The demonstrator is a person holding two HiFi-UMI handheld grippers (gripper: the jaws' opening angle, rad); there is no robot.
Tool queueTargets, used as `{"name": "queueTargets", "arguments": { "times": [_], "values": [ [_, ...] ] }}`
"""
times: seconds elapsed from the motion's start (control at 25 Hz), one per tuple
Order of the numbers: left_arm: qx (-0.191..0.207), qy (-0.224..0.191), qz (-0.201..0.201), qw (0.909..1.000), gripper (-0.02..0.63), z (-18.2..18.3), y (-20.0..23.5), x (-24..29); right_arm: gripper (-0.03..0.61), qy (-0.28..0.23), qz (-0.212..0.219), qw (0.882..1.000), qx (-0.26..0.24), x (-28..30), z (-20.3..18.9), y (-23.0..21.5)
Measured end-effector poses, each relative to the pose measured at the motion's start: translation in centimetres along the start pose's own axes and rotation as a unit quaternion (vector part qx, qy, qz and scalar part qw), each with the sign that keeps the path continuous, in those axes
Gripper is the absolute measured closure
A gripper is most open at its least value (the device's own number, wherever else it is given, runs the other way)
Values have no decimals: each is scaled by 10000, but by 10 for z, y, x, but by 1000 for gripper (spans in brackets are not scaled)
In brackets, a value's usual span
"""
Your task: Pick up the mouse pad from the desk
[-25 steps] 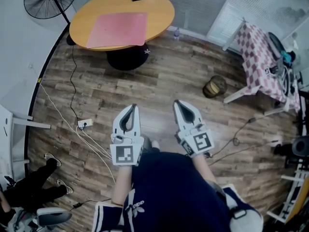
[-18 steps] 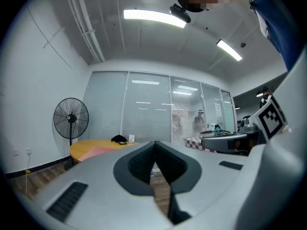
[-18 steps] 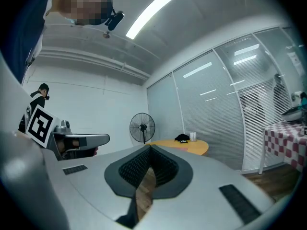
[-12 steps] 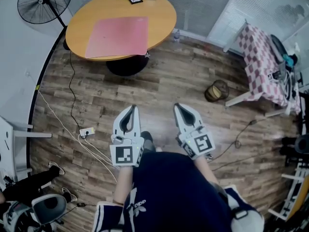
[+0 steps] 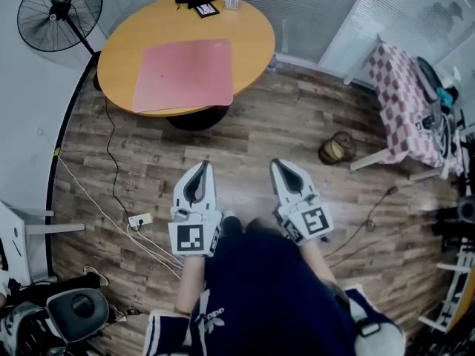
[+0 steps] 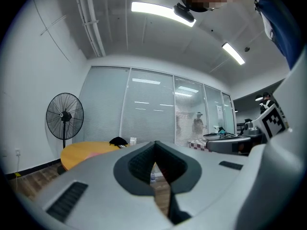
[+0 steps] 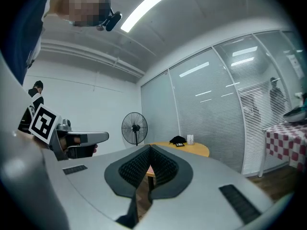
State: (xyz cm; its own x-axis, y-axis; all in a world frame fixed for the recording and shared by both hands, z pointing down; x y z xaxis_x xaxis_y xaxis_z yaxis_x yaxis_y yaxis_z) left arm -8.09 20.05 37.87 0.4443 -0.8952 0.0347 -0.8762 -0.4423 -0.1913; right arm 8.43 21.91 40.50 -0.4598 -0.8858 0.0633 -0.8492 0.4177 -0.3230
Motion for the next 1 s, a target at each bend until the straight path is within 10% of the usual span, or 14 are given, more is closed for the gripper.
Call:
{"name": "queueTargets", "arguments": {
  "times": [1.0],
  "values": [
    [47, 371, 468, 9982, 611, -25, 53, 118, 575, -3, 226, 9996, 150, 119, 30, -90]
  ]
}}
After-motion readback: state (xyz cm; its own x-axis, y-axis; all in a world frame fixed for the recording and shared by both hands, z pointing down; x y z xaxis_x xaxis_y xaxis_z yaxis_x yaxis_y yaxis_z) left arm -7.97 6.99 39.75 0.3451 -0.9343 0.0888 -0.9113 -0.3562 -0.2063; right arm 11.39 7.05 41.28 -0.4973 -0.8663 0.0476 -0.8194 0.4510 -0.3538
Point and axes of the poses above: the fingertips, and each gripper's own axes: x forward along the fingers, y to its left, z out of its top, the point moved 1 cm from there along -x, backward along the fingers, and after that the axes turned 15 degrees about x, right-handed, at the moved point
